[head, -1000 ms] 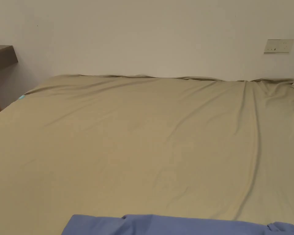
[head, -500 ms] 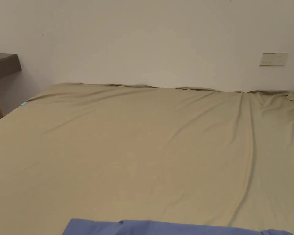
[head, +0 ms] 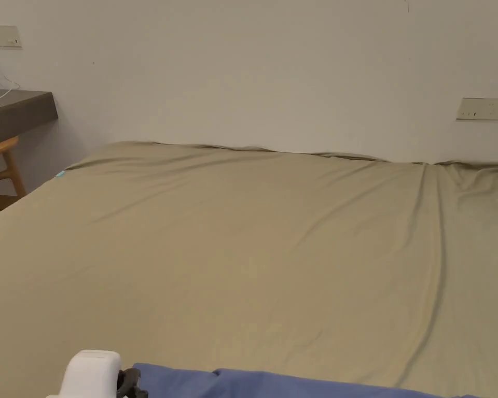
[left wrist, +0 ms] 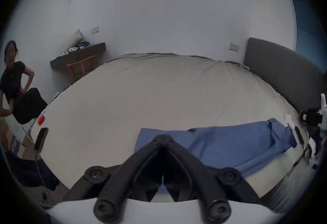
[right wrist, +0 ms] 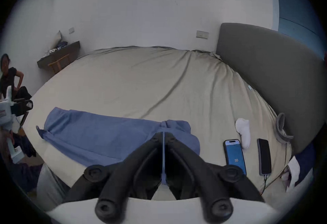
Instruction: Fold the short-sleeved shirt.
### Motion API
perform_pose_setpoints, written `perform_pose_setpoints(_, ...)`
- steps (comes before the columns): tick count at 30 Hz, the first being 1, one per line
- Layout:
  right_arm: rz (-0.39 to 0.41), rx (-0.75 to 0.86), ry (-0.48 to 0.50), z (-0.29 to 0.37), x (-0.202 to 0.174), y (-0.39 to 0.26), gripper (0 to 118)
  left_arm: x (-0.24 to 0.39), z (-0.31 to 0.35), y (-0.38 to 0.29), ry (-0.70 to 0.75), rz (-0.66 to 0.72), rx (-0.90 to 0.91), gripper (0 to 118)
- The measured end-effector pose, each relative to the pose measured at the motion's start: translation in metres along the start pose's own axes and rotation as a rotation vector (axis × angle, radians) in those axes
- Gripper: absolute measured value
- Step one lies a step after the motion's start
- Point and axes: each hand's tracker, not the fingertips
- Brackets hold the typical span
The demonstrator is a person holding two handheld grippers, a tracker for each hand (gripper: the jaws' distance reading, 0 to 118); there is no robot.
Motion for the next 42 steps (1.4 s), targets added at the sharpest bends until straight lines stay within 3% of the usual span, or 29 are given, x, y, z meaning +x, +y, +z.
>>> perform_pose_setpoints(4, 0.017, 0.000, 0.022, 0.000, 0.000, 0.001, 4, -0.030, -0.013, 0.007, -0.057, 0.107, -0.019, 0)
perform_pose_setpoints(5, 0.020, 0.000, 0.032, 0.000, 0.002, 0.001, 4, -0.047, -0.021, 0.006, -0.083, 0.163, 0.004, 9)
perform_pose_setpoints(6, 0.019, -0.001, 0.045, 0.000, 0.004, 0.001, 4, -0.065, -0.034, 0.006, -0.128, 0.219, -0.003, 34)
perform_pose_setpoints(7, 0.016, -0.005, 0.055, -0.001, 0.004, 0.001, 4, -0.079, -0.047, 0.006, -0.173, 0.270, -0.036, 70)
perform_pose_setpoints(8, 0.013, -0.012, 0.066, -0.002, 0.006, 0.001, 4, -0.099, -0.066, 0.003, -0.241, 0.328, -0.090, 99)
perform_pose_setpoints(10, 0.016, -0.019, 0.071, -0.003, 0.007, -0.001, 4, -0.131, -0.099, -0.004, -0.407, 0.442, -0.202, 99)
perform_pose_setpoints(17, 0.013, -0.061, 0.081, -0.013, 0.009, -0.008, 4, -0.157, -0.184, -0.041, -0.594, 0.584, -0.603, 97)
perform_pose_setpoints(19, 0.006, -0.068, 0.089, -0.014, 0.007, -0.009, 4, -0.165, -0.190, -0.047, -0.737, 0.717, -0.481, 98)
perform_pose_setpoints(21, -0.005, -0.075, 0.113, -0.015, 0.005, -0.009, 4, -0.159, -0.208, -0.059, -0.809, 0.903, -0.588, 91)
perform_pose_setpoints(23, -0.001, -0.074, 0.122, -0.018, 0.004, -0.010, 4, -0.149, -0.216, -0.067, -0.892, 0.887, -0.579, 88)
perform_pose_setpoints(24, 0.005, -0.075, 0.125, -0.020, 0.003, -0.010, 4, -0.142, -0.218, -0.067, -0.871, 0.817, -0.568, 80)
perform_pose_setpoints(25, 0.007, -0.075, 0.125, -0.020, 0.002, -0.010, 4, -0.138, -0.216, -0.066, -0.820, 0.780, -0.555, 61)
perform_pose_setpoints(26, 0.006, -0.075, 0.126, -0.021, 0.002, -0.010, 4, -0.135, -0.217, -0.066, -0.737, 0.758, -0.561, 18)
perform_pose_setpoints(27, 0.003, -0.077, 0.132, -0.021, 0.002, -0.010, 4, -0.135, -0.219, -0.071, -0.695, 0.782, -0.588, 11)
perform_pose_setpoints(28, 0.002, -0.077, 0.137, -0.021, 0.002, -0.010, 4, -0.140, -0.219, -0.074, -0.790, 0.895, -0.543, 11)
perform_pose_setpoints(30, 0.008, -0.075, 0.139, -0.018, 0.003, -0.010, 4, -0.137, -0.205, -0.056, -0.665, 0.726, -0.546, 11)
perform_pose_setpoints(32, 0.015, -0.067, 0.139, -0.012, 0.005, -0.010, 4, -0.134, -0.189, -0.034, -0.651, 0.590, -0.556, 11)
perform_pose_setpoints(37, 0.007, -0.047, 0.142, -0.002, 0.011, -0.013, 4, -0.106, -0.129, 0.041, -0.578, 0.398, -0.470, 11)
perform_pose_setpoints(42, 0.006, -0.048, 0.149, 0.003, 0.015, -0.016, 4, -0.030, -0.078, 0.098, -0.365, 0.194, -0.440, 11)
